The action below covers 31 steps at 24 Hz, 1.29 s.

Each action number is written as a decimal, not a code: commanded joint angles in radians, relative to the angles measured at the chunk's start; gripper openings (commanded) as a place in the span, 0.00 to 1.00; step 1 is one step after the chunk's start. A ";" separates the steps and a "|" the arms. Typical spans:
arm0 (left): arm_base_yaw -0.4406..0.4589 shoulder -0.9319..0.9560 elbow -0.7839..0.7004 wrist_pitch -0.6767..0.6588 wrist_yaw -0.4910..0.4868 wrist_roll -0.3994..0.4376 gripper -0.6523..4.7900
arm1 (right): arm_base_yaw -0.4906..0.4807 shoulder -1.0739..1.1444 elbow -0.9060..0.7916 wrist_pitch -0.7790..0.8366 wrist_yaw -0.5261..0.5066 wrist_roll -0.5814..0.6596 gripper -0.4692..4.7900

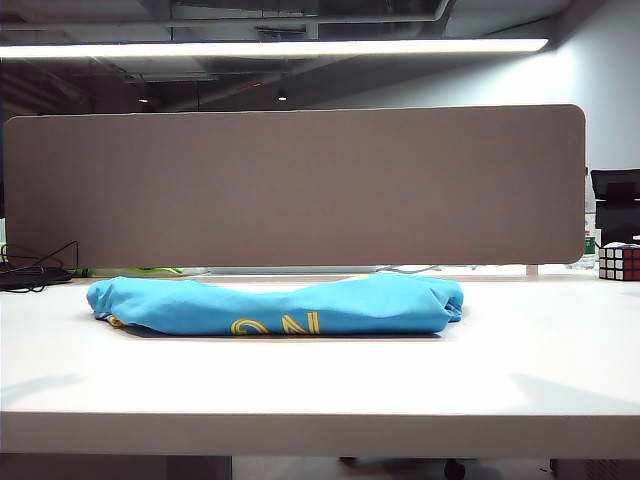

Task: Fold the bottom side of the soccer jersey horizontally towards the center, about one-third of the way, then fold the sleeve back towards the center, creating a straight line along the edge of the the soccer jersey, and finally fold the bottom of the soccer jersey up towards the top, creating a neat rectangle.

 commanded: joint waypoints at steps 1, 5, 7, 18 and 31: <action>0.000 -0.121 -0.060 0.016 -0.048 -0.047 0.11 | 0.000 -0.094 -0.060 0.012 0.055 0.038 0.09; 0.000 -0.280 -0.146 0.013 -0.084 -0.053 0.11 | 0.000 -0.233 -0.159 0.014 0.130 0.066 0.09; 0.000 -0.280 -0.161 0.000 -0.074 -0.061 0.11 | 0.000 -0.274 -0.202 0.013 0.143 0.066 0.09; 0.000 -0.280 -0.213 -0.026 -0.065 -0.090 0.11 | 0.002 -0.320 -0.349 0.041 0.227 0.064 0.09; -0.010 -0.280 -0.365 0.173 -0.207 -0.009 0.11 | 0.001 -0.320 -0.489 0.259 0.314 0.010 0.09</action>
